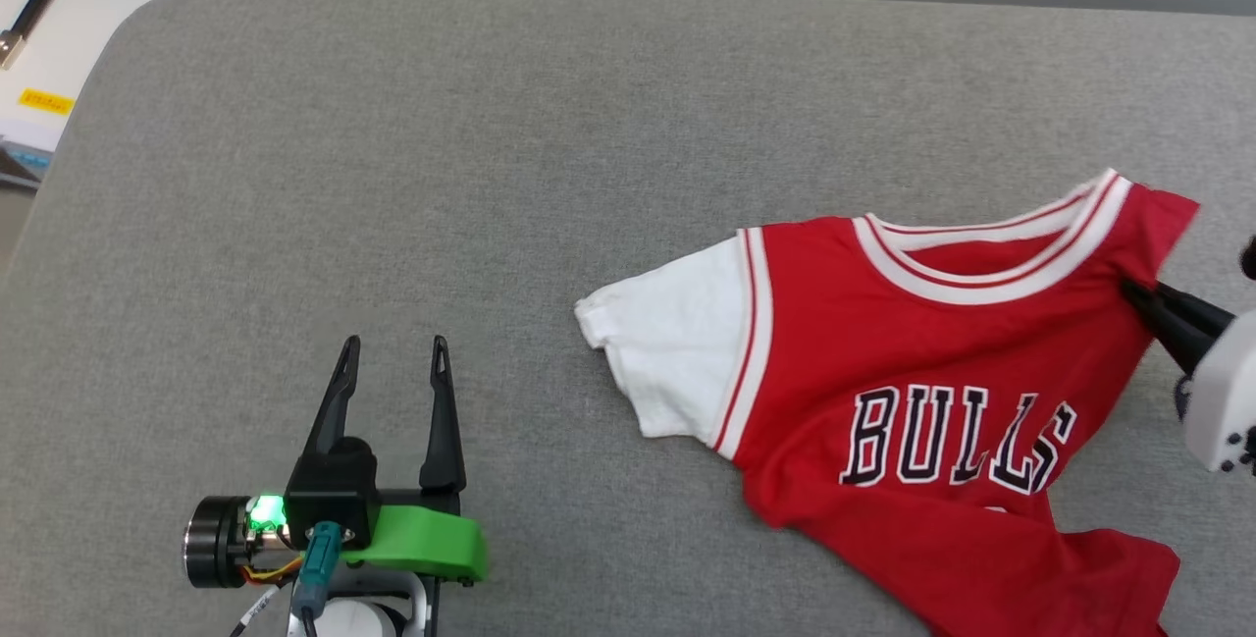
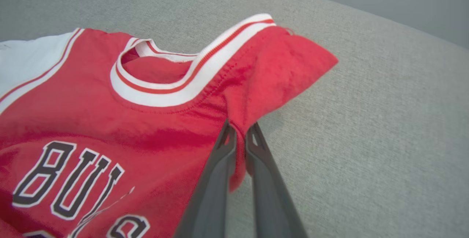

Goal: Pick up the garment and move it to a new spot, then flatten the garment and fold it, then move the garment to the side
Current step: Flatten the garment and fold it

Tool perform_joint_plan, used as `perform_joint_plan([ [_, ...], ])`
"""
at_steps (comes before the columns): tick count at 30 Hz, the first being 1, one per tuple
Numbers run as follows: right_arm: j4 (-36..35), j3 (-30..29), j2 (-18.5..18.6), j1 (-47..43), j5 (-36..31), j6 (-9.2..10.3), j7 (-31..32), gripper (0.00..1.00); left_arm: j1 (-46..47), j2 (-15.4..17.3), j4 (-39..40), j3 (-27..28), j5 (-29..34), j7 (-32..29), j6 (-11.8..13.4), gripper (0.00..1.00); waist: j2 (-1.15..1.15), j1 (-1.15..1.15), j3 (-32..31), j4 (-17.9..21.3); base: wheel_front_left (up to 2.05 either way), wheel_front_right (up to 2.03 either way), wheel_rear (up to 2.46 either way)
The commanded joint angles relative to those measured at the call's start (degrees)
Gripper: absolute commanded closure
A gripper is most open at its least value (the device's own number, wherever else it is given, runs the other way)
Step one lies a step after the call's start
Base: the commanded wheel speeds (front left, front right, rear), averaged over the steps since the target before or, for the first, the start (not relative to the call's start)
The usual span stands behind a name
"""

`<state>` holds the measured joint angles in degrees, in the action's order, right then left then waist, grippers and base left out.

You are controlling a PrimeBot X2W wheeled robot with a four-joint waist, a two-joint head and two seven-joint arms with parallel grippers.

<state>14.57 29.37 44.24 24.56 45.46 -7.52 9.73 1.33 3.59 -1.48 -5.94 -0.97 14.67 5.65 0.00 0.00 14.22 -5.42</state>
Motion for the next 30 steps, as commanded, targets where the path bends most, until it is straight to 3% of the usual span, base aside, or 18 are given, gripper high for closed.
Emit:
perform_joint_plan([
  [1,-0.4,-3.1,0.5,-3.0,-0.3,0.03,-0.7,1.0,-0.7,0.2,0.1,0.0,0.3,0.3,0.3,0.0,0.0,0.0,-2.3,2.3,0.0,0.0,0.0],
  [7,-1.6,-18.9,0.2,-15.3,-1.8,0.03,-1.0,1.0,-1.5,0.2,0.4,-0.2,0.4,0.3,0.2,0.0,0.0,0.0,-3.0,3.2,0.0,0.0,0.0],
  [9,-5.0,-32.6,-2.9,-23.3,-6.3,0.03,1.9,1.0,-1.6,0.2,0.4,-0.5,0.3,0.3,0.2,0.0,0.0,0.0,-2.8,3.1,0.0,0.0,0.0],
  [14,-8.9,-38.7,-6.3,-22.5,-10.9,0.03,6.4,1.0,-0.8,0.0,0.2,-1.2,0.0,0.3,0.0,0.0,0.0,0.0,-2.0,1.9,0.0,0.0,0.0],
  [22,-8.4,-36.0,-7.2,-9.6,-16.2,0.03,13.2,1.0,1.3,-0.3,0.0,-2.3,-0.5,0.3,0.0,0.0,0.0,0.0,1.3,-1.8,0.0,0.0,0.0],
  [23,-5.8,-32.9,-6.9,-3.5,-17.6,0.03,15.1,1.0,2.2,-0.4,0.0,-2.8,-0.8,0.3,0.0,0.0,0.0,0.0,3.0,-3.5,0.0,0.0,0.0],
  [30,5.9,-24.4,-10.0,9.5,-19.4,0.03,19.4,1.0,4.3,-0.6,-0.1,-3.8,-1.6,0.3,0.4,0.0,0.0,0.0,6.5,-6.8,0.0,0.0,0.0],
])
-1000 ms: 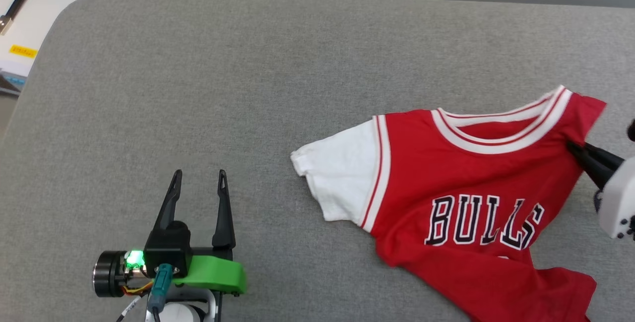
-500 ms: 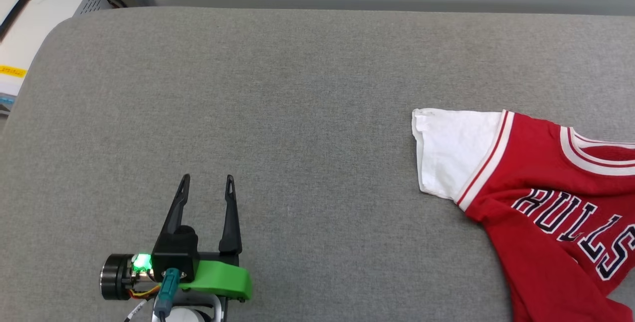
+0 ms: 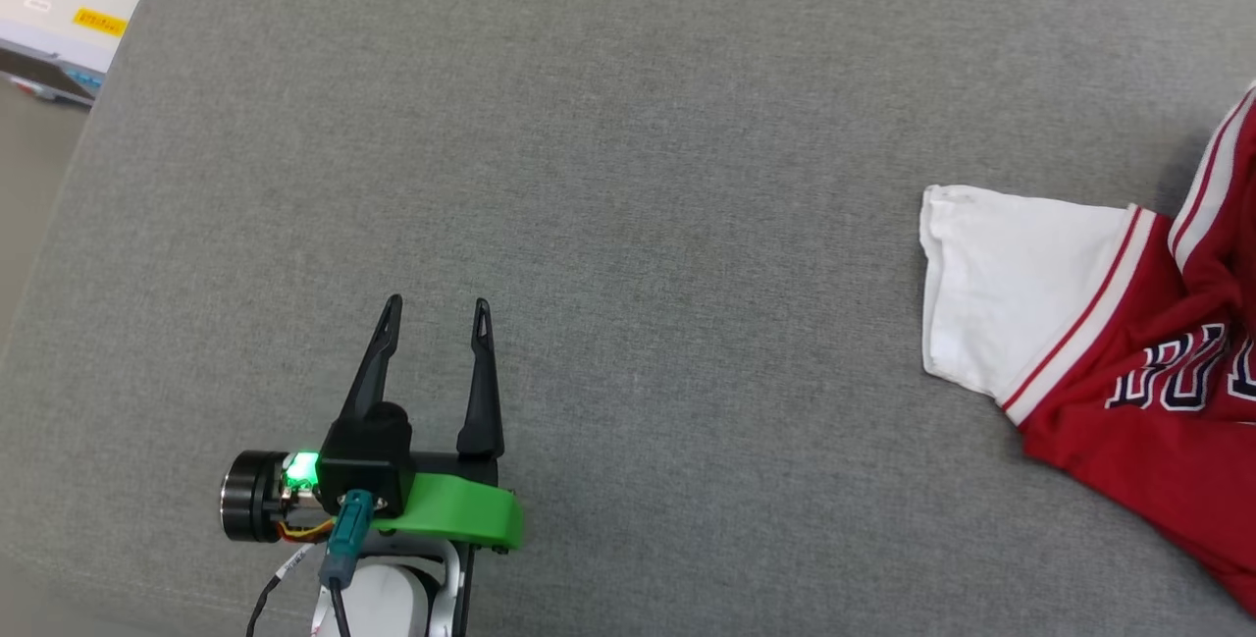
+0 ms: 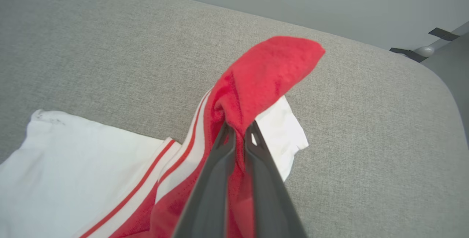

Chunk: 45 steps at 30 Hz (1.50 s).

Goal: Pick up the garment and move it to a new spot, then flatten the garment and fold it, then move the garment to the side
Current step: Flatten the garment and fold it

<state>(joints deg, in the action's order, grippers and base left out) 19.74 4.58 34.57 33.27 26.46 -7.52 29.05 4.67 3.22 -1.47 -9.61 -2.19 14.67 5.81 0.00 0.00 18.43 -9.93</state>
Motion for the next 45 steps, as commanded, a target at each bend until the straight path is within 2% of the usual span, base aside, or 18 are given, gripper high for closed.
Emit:
perform_joint_plan([
  [1,2.5,1.5,-0.6,1.9,-0.7,0.03,0.4,1.0,1.2,-0.3,-0.1,-0.3,-0.5,0.3,0.3,0.0,0.0,0.0,2.6,-2.6,0.0,0.0,0.0],
  [6,11.8,7.6,-2.4,5.2,-0.8,0.03,1.7,1.0,2.1,-0.3,-0.3,-0.8,-1.0,0.3,0.7,0.0,0.0,0.0,3.5,-3.8,0.0,0.0,0.0],
  [10,15.6,10.7,-2.7,5.9,0.8,0.03,-0.4,1.0,2.1,-0.3,-0.5,-1.1,-1.4,0.3,1.2,0.0,0.0,0.0,3.1,-3.8,0.0,0.0,0.0],
  [11,16.0,11.4,-2.2,6.0,1.0,0.03,-1.9,0.86,2.0,-0.3,-0.6,-1.0,-1.4,0.3,1.3,0.0,0.0,0.0,2.7,-3.6,0.0,0.0,0.0],
  [12,16.2,11.8,-1.8,6.0,1.3,0.03,-3.2,0.61,1.8,-0.3,-0.7,-1.0,-1.4,0.3,1.4,0.0,0.0,0.0,2.3,-3.4,0.0,0.0,0.0],
  [13,16.3,12.4,-1.2,5.9,1.5,0.03,-5.0,0.0,1.6,-0.3,-0.7,-0.8,-1.3,0.3,1.5,0.0,0.0,0.0,1.7,-3.0,0.0,0.0,0.0],
  [17,15.2,12.6,0.9,5.0,1.1,0.03,-12.8,0.0,0.6,-0.3,-0.8,-0.1,-0.8,0.3,1.5,0.0,0.0,0.0,-0.6,-1.2,0.0,0.0,0.0],
  [20,13.3,10.7,1.4,3.6,0.5,0.03,-19.0,0.0,-0.2,-0.3,-0.7,0.5,-0.4,0.3,1.3,0.0,0.0,0.0,-2.4,0.4,0.0,0.0,0.0],
  [26,6.1,3.5,-0.9,-2.5,-2.1,0.03,-28.7,0.0,-1.9,-0.2,-0.2,1.4,0.5,0.3,0.8,0.0,0.0,0.0,-5.6,3.4,0.0,0.0,0.0],
  [30,-0.3,-3.4,-4.5,-8.6,-4.5,0.03,-30.8,0.0,-3.1,-0.1,0.0,1.8,0.9,0.3,0.7,0.0,0.0,0.0,-7.1,4.8,0.0,0.0,0.0],
  [37,-12.6,-13.6,-10.4,-17.9,-10.2,0.03,-29.2,0.0,-4.8,0.4,0.4,1.9,1.3,0.3,0.3,0.0,0.0,0.0,-8.4,5.9,0.0,0.0,0.0],
  [43,-22.2,-18.3,-17.2,-23.8,-14.7,0.03,-31.0,0.0,-5.3,0.7,0.5,1.7,1.6,0.3,0.1,0.0,0.0,0.0,-9.5,5.7,0.0,0.0,0.0],
  [45,-24.3,-18.1,-19.5,-26.0,-15.9,0.03,-31.7,0.0,-5.5,0.8,0.5,1.7,1.7,0.3,0.1,0.0,0.0,0.0,-9.9,5.7,0.0,0.0,0.0],
])
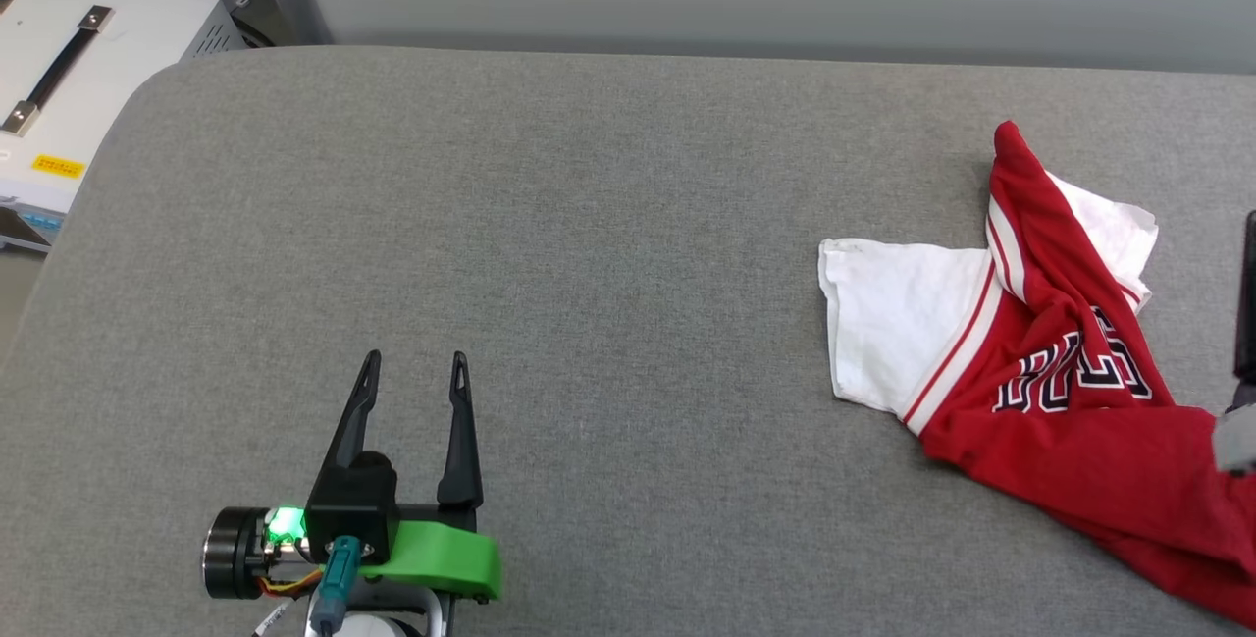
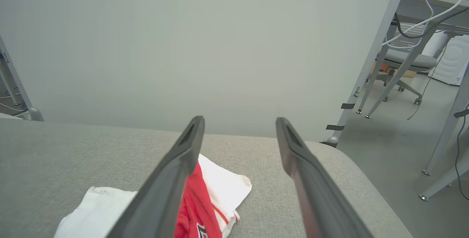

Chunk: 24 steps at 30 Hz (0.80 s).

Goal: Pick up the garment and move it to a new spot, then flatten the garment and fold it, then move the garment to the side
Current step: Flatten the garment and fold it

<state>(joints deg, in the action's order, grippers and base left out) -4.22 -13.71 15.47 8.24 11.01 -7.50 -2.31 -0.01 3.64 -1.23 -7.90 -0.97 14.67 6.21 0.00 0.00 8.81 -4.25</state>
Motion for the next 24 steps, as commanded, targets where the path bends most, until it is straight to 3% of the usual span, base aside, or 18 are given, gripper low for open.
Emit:
perform_joint_plan([
  [1,-1.1,0.5,-1.2,-1.9,-0.9,0.01,-0.6,0.0,-0.9,0.4,0.3,-0.1,0.5,0.3,-0.3,0.0,0.0,0.0,-0.4,0.1,0.0,0.0,0.0],
  [7,-4.8,2.2,-3.6,-4.7,-3.0,0.01,-0.7,0.0,-1.1,0.6,0.2,-0.5,0.7,0.3,-0.4,0.0,0.0,0.0,-1.3,-0.2,0.0,0.0,0.0],
  [13,-6.3,6.9,-0.3,0.6,-2.0,0.01,1.7,0.0,-1.3,0.8,0.7,-0.8,0.7,0.3,-0.3,0.0,0.0,0.0,-0.9,-0.9,0.0,0.0,0.0],
  [18,-2.6,18.7,6.5,10.8,3.0,0.01,9.8,0.0,-0.4,0.7,0.9,-1.3,0.6,0.3,-0.3,0.0,0.0,0.0,1.0,-1.9,0.0,0.0,0.0],
  [24,4.8,37.5,14.3,22.5,13.6,0.01,27.9,0.0,1.5,0.4,0.8,-2.0,0.2,0.3,-0.4,0.0,0.0,0.0,3.5,-3.9,0.0,0.0,0.0],
])
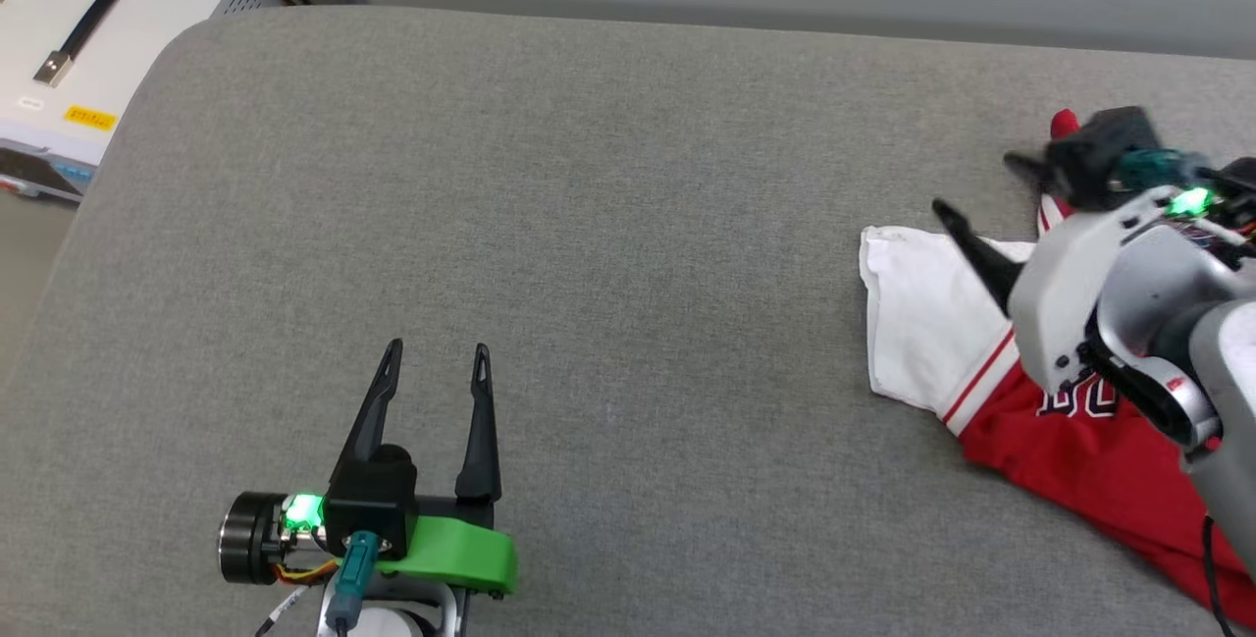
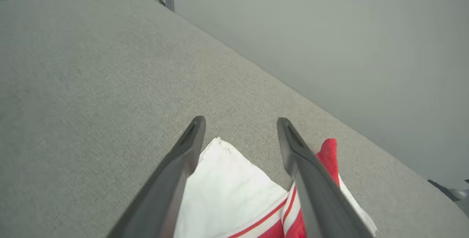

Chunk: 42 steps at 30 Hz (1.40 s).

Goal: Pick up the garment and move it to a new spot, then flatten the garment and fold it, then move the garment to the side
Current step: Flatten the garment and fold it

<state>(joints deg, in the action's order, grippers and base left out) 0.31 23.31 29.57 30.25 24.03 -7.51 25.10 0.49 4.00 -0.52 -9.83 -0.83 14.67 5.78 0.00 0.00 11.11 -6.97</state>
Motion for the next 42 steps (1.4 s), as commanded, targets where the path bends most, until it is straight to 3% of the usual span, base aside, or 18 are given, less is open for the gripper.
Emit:
perform_joint_plan([
  [1,1.5,3.9,1.5,2.3,3.0,0.02,4.1,0.0,1.2,0.0,0.0,-0.2,0.0,0.3,0.1,0.0,0.0,0.0,1.6,-1.6,0.0,0.0,0.0],
  [5,5.7,13.9,5.1,7.5,10.1,0.02,14.0,0.0,2.0,-0.3,0.0,-0.4,-0.4,0.3,0.3,0.0,0.0,0.0,3.2,-2.8,0.0,0.0,0.0],
  [9,10.3,20.6,6.6,10.9,13.2,0.02,18.3,0.0,3.1,-0.5,0.1,-0.7,-0.7,0.3,0.3,0.0,0.0,0.0,5.2,-4.0,0.0,0.0,0.0],
  [20,23.0,32.6,4.5,11.8,16.7,0.02,14.4,0.0,5.5,-0.9,0.0,-1.2,-1.1,0.3,0.6,0.0,0.0,0.0,8.7,-5.5,0.0,0.0,0.0],
  [22,23.8,33.3,4.6,11.7,17.8,0.02,12.8,0.93,5.4,-0.9,-0.2,-1.0,-1.1,0.3,0.8,0.0,0.0,0.0,8.4,-5.2,0.0,0.0,0.0],
  [23,24.0,33.5,4.7,11.9,18.4,0.02,11.4,1.0,5.2,-0.9,-0.2,-0.8,-1.1,0.3,0.8,0.0,0.0,0.0,8.1,-5.0,0.0,0.0,0.0],
  [30,22.2,30.8,5.8,15.2,19.4,0.02,-0.7,1.0,4.3,-1.0,-0.5,-0.2,-0.8,0.3,0.8,0.0,0.0,0.0,5.7,-3.1,0.0,0.0,0.0],
  [35,18.7,29.5,5.6,17.3,18.9,0.02,-5.0,1.0,3.9,-1.0,-0.4,-0.1,-0.7,0.3,0.7,0.0,0.0,0.0,4.7,-2.7,0.0,0.0,0.0],
  [39,16.3,29.8,3.7,18.5,18.1,0.02,-6.3,1.0,3.8,-1.0,-0.3,-0.2,-0.7,0.3,0.5,0.0,0.0,0.0,4.4,-3.2,0.0,0.0,0.0],
  [42,15.7,31.1,-0.2,19.6,17.4,0.02,-7.1,1.0,3.6,-1.0,-0.3,-0.3,-0.9,0.3,0.6,0.0,0.0,0.0,4.6,-4.5,0.0,0.0,0.0],
])
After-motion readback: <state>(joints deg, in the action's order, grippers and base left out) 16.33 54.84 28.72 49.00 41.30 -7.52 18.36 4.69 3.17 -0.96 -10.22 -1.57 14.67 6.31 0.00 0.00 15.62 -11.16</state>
